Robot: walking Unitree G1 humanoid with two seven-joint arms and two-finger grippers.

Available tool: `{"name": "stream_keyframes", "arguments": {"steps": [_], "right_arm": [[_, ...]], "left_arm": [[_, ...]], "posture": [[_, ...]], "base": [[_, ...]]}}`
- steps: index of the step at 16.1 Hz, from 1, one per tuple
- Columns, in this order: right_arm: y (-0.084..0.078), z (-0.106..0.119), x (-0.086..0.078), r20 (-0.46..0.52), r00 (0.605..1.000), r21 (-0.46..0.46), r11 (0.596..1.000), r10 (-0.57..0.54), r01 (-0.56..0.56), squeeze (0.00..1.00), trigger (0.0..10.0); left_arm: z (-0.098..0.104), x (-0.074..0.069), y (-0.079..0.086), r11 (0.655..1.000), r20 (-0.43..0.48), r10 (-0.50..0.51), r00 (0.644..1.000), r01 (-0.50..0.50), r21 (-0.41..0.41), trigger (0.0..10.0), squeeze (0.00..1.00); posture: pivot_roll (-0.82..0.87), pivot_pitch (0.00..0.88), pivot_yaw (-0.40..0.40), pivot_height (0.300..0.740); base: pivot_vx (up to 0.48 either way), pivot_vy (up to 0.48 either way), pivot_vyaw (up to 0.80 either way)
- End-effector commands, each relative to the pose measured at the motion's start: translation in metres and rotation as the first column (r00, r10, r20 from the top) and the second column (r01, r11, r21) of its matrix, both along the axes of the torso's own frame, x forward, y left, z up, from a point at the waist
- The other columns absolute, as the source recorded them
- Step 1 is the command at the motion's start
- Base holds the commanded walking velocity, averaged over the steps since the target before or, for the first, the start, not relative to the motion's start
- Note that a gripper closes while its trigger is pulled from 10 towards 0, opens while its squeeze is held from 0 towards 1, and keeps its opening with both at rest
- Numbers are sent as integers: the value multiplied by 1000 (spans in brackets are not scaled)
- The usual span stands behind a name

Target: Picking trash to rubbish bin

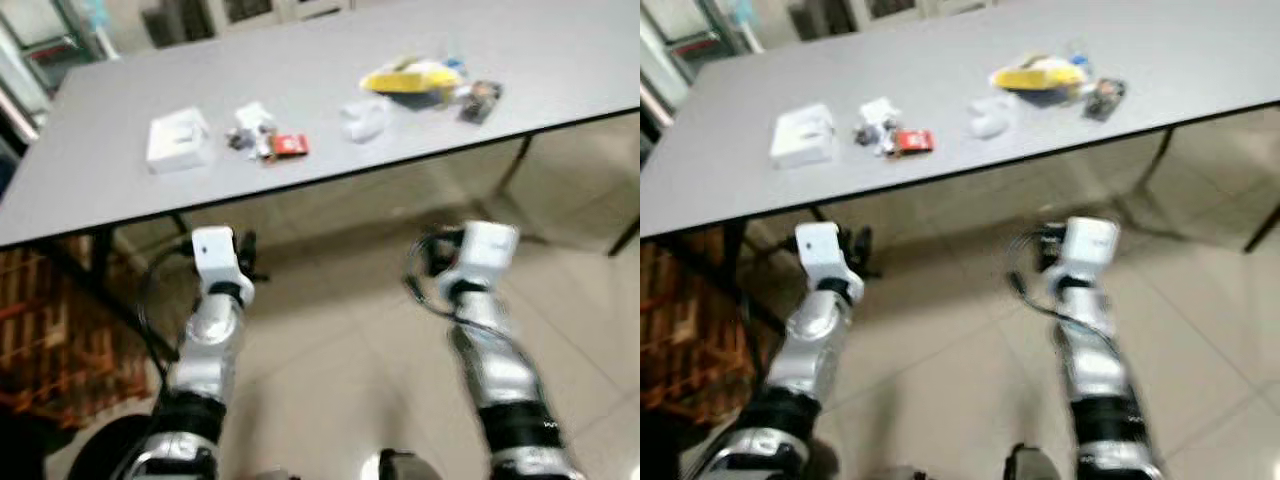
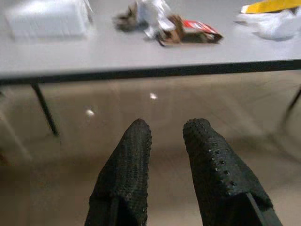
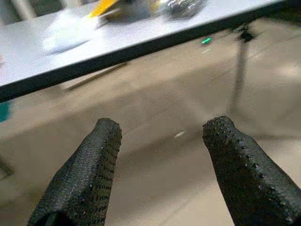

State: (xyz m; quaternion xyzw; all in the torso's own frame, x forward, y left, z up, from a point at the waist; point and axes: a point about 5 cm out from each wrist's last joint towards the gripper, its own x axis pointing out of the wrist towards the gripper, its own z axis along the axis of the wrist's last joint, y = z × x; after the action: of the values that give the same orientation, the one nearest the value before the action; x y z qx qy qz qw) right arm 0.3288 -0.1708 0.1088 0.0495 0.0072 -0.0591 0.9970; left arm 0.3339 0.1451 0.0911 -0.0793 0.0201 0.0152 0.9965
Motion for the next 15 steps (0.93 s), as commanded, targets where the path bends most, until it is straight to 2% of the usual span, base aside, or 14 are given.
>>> {"name": "stream_keyframes", "arguments": {"steps": [1, 4, 8, 11, 15], "right_arm": [[13, 1, 2, 4, 999, 10, 999, 39, -39, 0, 10000], [15, 6, 7, 14, 999, -2, 999, 48, -48, 0, 10000], [15, 6, 7, 0, 997, -25, 997, 80, -80, 0, 10000], [17, 5, 10, -11, 996, -32, 995, 92, -92, 0, 10000], [26, 3, 11, -14, 993, -19, 993, 113, -113, 0, 10000]], "left_arm": [[2, 2, 17, 998, 0, 54, 999, -54, -24, 10000, 0], [1, 5, 13, 999, 3, 39, 999, -39, -20, 10000, 0], [4, 7, -5, 999, 22, -40, 999, 40, -5, 10000, 0], [3, 7, -7, 999, 27, -44, 999, 44, 15, 10000, 0], [2, 6, -4, 998, 23, -39, 999, 38, 43, 10000, 0]], "posture": [[-32, 103, 101, 740], [-45, 99, 83, 740], [-44, 92, 49, 740], [-19, 87, 45, 740], [1, 88, 52, 740]], "base": [[0, 0, 0], [0, 0, 0], [0, 0, 0], [0, 0, 0], [0, 0, 0]]}}
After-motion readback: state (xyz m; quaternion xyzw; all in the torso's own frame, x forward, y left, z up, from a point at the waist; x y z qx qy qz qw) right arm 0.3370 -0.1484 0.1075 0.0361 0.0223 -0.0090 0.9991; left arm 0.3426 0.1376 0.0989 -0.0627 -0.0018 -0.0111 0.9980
